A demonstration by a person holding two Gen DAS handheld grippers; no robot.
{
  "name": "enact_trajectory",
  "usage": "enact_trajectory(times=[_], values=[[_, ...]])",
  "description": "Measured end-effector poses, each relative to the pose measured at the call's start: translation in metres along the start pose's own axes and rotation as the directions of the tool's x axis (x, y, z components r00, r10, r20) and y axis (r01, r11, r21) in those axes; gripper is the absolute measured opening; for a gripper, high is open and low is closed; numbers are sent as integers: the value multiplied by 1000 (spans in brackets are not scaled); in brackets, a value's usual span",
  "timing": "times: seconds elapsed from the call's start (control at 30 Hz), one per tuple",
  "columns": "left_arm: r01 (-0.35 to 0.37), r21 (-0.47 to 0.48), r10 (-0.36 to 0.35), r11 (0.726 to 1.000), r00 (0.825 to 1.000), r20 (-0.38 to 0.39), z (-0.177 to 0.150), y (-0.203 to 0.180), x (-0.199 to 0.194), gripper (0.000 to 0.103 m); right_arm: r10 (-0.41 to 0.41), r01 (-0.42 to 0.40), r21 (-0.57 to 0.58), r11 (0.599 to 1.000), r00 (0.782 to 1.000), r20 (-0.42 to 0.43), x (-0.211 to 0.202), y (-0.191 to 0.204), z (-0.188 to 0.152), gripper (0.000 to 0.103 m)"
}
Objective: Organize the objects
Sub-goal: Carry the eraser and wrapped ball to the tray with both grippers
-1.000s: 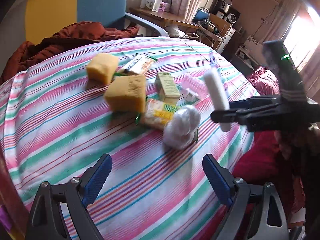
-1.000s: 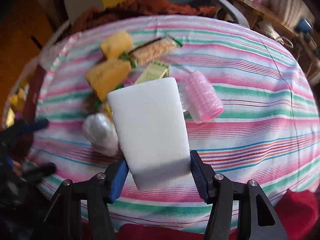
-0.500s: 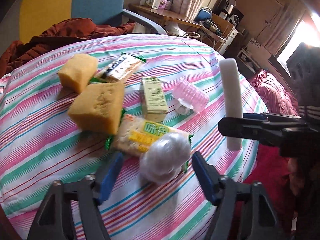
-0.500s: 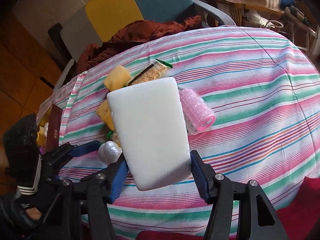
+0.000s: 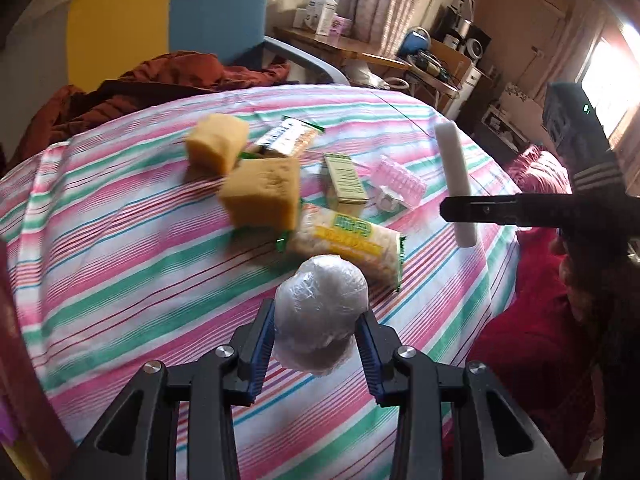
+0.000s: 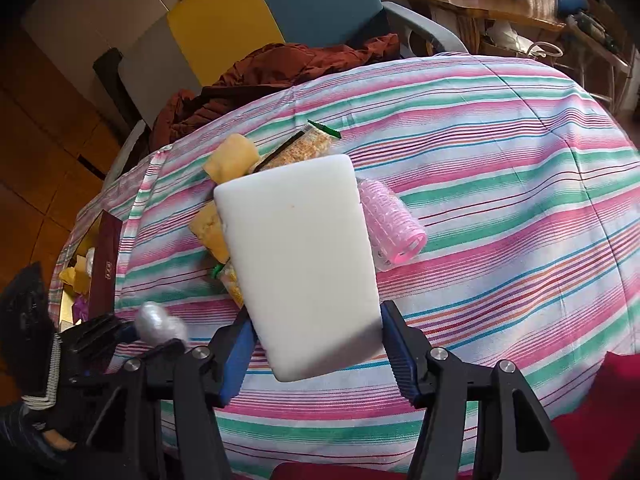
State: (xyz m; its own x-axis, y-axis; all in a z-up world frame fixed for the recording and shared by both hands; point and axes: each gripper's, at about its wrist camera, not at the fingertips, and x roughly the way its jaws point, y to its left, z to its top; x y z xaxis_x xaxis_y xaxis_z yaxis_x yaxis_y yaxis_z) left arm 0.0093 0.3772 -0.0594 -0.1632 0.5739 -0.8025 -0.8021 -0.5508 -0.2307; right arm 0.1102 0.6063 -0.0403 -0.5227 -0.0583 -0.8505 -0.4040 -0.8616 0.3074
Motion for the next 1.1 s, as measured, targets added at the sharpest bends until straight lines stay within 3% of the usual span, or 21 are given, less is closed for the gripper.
enact_trajectory(times=[0.23, 0.37, 0.47, 0.67, 0.9, 1.0, 1.1], values=[[-70, -88, 79, 994, 992, 101, -19, 40, -62, 39, -79, 79, 7, 997, 997, 9, -1, 0, 1, 61], [-117, -142, 139, 983, 977, 160, -29, 66, -98, 39, -179, 180, -58, 982, 984, 25, -3, 16, 1, 61], [-158, -198, 198, 967, 959, 201, -39, 91, -127, 39, -180, 184, -98, 978, 983, 44, -8, 40, 3, 61], [-256, -346, 348, 903, 907, 236, -64, 157, -172, 39, -63, 83, -234, 969, 994, 89, -16, 131, 7, 61], [-387, -487, 526, 783, 830, 186, -91, 239, -211, 40, 154, -136, -396, 908, 988, 14, 12, 262, -15, 61], [-431, -508, 580, 746, 796, 176, -96, 261, -224, 49, 220, -214, -440, 872, 975, -37, 30, 316, -29, 61], [-453, -518, 606, 725, 778, 167, -100, 277, -232, 58, 260, -274, -481, 832, 961, -98, 52, 364, -42, 61]])
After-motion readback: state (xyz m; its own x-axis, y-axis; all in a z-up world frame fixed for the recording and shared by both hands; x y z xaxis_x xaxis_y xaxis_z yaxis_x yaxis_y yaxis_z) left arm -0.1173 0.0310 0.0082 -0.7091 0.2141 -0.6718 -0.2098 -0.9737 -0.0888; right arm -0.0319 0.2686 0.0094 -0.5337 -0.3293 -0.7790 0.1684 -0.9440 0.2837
